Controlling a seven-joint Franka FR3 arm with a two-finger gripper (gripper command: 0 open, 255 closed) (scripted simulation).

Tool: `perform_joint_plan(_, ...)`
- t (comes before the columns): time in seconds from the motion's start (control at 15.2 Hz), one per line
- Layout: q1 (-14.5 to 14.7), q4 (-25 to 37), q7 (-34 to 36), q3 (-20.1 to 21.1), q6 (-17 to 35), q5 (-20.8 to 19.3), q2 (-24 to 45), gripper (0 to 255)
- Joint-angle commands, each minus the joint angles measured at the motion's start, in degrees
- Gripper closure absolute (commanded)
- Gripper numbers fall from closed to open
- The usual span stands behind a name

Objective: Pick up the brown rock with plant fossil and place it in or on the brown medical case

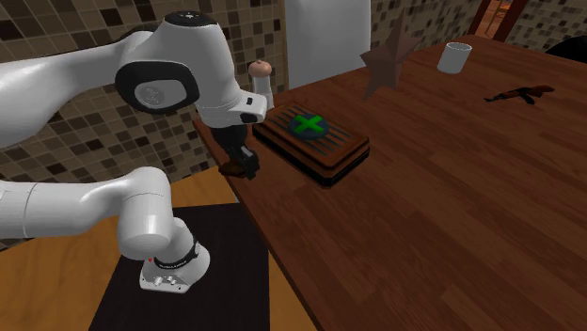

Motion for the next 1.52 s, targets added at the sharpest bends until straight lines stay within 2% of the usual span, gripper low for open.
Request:
perform_joint_plan(0.0,0.05,1.80,0.05,0.05,-1.30,0.06,0.51,255)
perform_joint_plan(1.45,0.64,23.35,0.58,0.46,-14.54,0.64,8.81,255)
